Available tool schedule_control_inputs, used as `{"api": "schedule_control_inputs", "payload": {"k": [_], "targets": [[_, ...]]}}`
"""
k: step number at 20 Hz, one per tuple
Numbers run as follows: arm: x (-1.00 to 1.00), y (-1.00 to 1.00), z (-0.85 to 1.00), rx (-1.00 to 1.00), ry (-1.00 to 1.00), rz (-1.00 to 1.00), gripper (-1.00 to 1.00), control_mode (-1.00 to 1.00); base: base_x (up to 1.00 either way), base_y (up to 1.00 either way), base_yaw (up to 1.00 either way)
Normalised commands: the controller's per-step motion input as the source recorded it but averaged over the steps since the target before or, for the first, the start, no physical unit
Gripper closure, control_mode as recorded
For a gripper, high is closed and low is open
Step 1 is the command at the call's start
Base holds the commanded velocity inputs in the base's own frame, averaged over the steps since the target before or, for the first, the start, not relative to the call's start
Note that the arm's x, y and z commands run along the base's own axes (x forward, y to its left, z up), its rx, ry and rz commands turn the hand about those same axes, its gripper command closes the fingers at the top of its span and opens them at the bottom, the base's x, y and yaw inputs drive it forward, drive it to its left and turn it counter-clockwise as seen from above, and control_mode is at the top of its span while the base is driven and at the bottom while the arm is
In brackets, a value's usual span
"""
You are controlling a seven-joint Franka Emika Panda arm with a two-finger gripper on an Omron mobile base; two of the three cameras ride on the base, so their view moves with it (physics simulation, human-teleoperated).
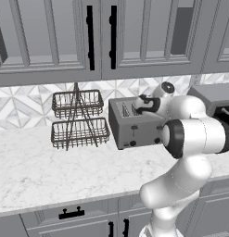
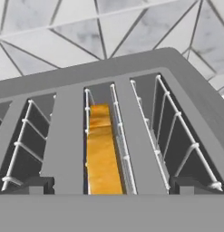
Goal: Start the toaster. Once the lever pops up, take the bread to the plate on the dining counter.
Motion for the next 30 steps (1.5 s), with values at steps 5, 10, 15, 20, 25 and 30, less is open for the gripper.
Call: {"api": "schedule_control_inputs", "payload": {"k": [5, 10, 15, 20, 25, 30], "targets": [[0.28, 0.00, -0.12, 0.00, 0.00, 0.00, -1.00, -1.00, 0.00, 0.00, 0.00], [0.19, 0.00, -0.18, 0.00, 0.00, 0.00, 1.00, -1.00, 0.00, 0.00, 0.00], [0.06, 0.00, -0.16, 0.00, -0.07, 0.00, 1.00, -1.00, 0.00, 0.00, 0.00], [0.00, 0.00, -0.09, 0.00, -0.13, 0.00, 1.00, -1.00, 0.00, 0.00, 0.00], [-0.01, -0.01, 0.23, 0.00, -0.13, 0.00, 1.00, -1.00, 0.00, 0.00, 0.00], [-0.06, 0.00, 0.70, 0.00, -0.05, 0.00, 1.00, -1.00, 0.00, 0.00, 0.00]]}}
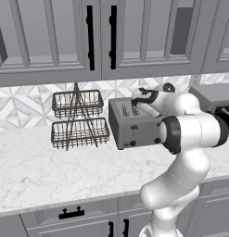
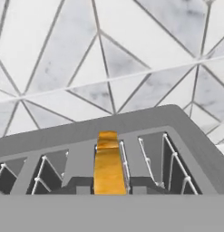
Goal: Start the toaster. Once the lever pops up, take the bread to the plate on the dining counter.
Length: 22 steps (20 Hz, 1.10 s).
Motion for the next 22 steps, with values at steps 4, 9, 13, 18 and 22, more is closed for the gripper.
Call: {"api": "schedule_control_inputs", "payload": {"k": [4, 9, 13, 18, 22], "targets": [[-0.20, 0.00, 0.85, 0.00, -0.02, 0.00, 1.00, -1.00, 0.00, 0.00, 0.00], [-0.42, 0.00, 0.59, 0.00, 0.00, 0.00, 1.00, -1.00, 0.00, 0.00, 0.00], [-0.92, 0.00, 0.27, 0.00, 0.00, 0.00, 1.00, -1.00, 0.00, 0.00, 0.00], [-1.00, 0.00, 0.24, 0.00, 0.00, 0.00, 1.00, -1.00, 0.00, 0.00, 0.00], [-1.00, 0.00, 0.75, 0.00, 0.00, 0.00, 1.00, -1.00, 0.00, 0.00, 0.00]]}}
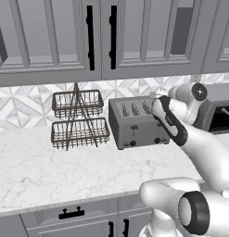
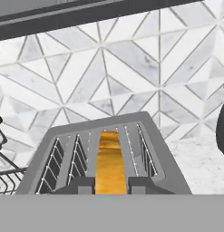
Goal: Start the toaster. Once the lever pops up, take the bread to the plate on the dining counter.
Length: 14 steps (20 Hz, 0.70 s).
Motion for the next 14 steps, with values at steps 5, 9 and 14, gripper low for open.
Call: {"api": "schedule_control_inputs", "payload": {"k": [5, 9, 14], "targets": [[-1.00, 0.00, 0.72, 0.00, 0.03, 0.00, 1.00, -1.00, 0.00, 0.00, 0.00], [-1.00, 0.00, 0.56, 0.00, 0.08, 0.00, 1.00, -1.00, 0.00, 0.00, 0.00], [-1.00, 0.00, 0.32, 0.00, 0.16, -0.01, 1.00, -1.00, 0.00, 0.00, 0.00]]}}
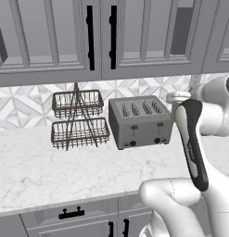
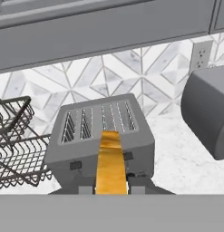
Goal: Start the toaster. Once the lever pops up, take the bread to the plate on the dining counter.
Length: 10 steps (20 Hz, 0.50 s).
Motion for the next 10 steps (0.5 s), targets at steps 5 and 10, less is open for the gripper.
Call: {"api": "schedule_control_inputs", "payload": {"k": [5, 10], "targets": [[-0.92, 0.04, -0.02, 0.00, 0.06, -0.03, 1.00, -1.00, 0.00, 0.00, 0.00], [-0.50, 0.00, -0.10, 0.00, 0.00, -0.04, 1.00, 1.00, -0.20, 0.00, -0.01]]}}
